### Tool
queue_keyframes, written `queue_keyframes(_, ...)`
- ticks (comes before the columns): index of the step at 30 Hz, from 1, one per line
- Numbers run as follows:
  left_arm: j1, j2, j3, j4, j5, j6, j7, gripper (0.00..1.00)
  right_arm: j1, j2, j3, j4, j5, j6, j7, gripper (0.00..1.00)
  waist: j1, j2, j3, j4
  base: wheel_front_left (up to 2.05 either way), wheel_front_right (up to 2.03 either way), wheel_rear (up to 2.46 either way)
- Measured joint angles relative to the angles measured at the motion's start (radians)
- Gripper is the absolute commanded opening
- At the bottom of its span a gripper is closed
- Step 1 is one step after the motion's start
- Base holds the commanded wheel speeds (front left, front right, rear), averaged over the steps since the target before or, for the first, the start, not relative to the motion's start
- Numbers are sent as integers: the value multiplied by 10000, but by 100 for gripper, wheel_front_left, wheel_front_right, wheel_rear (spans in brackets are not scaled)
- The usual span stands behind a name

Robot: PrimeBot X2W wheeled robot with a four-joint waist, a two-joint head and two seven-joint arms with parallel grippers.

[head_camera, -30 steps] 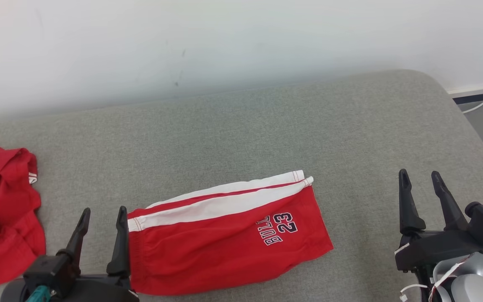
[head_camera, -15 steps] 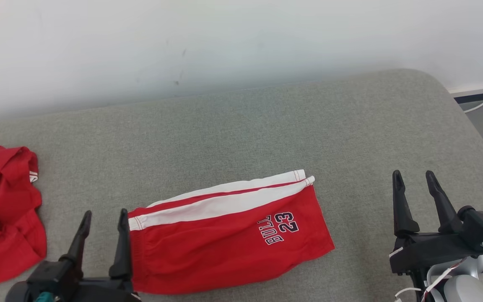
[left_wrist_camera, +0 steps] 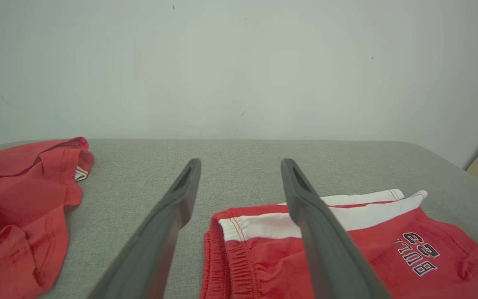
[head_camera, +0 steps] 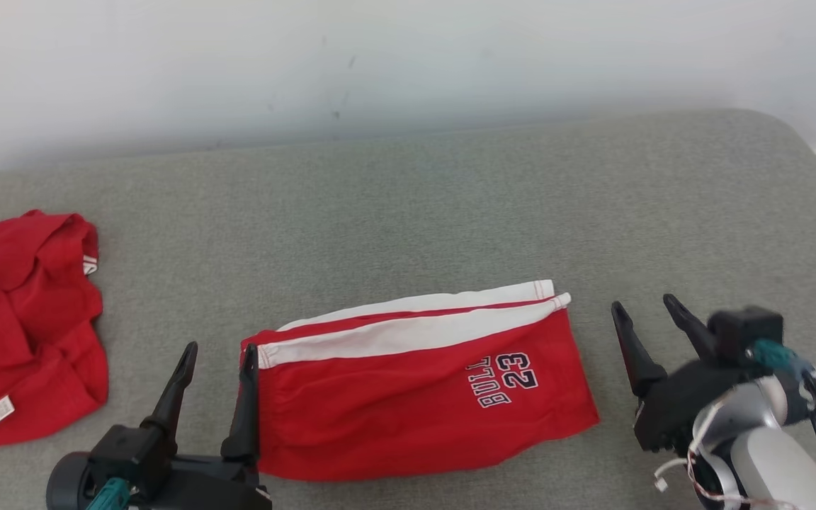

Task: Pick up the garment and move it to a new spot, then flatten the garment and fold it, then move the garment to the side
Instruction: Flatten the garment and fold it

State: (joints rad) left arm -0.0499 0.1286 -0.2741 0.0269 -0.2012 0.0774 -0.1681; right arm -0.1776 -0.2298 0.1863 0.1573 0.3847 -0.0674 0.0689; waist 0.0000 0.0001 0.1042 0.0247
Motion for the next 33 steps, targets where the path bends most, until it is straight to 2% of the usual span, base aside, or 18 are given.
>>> queue_keyframes(5,-320,-44,-98,155,2,-86,0,100,-996,-25,372,788,4,123,1526,100,2,0,217,338,0,0,0)
queue_keyframes(13,-474,-100,-153,326,0,-161,0,100,-1295,286,823,1707,245,132,3517,100,2,0,528,761,0,0,0)
queue_keyframes(27,-496,-79,-134,535,0,-161,-10,100,-1689,330,748,2125,477,0,4865,100,2,0,670,794,0,0,0)
queue_keyframes(28,-504,-79,-134,543,0,-161,-10,100,-1725,336,744,2150,506,0,4876,91,1,0,674,790,0,0,0)
queue_keyframes(29,-520,-75,-134,558,0,-161,-10,100,-1767,351,725,2173,545,0,4953,64,1,0,677,787,0,0,0)
queue_keyframes(31,-561,-67,-134,593,0,-161,-10,100,-1822,357,709,2194,566,0,4989,0,1,0,679,785,0,0,0)
queue_keyframes(33,-571,-44,-134,617,0,-163,-8,100,-1840,372,704,2203,637,2,5049,0,1,0,678,784,0,0,0)
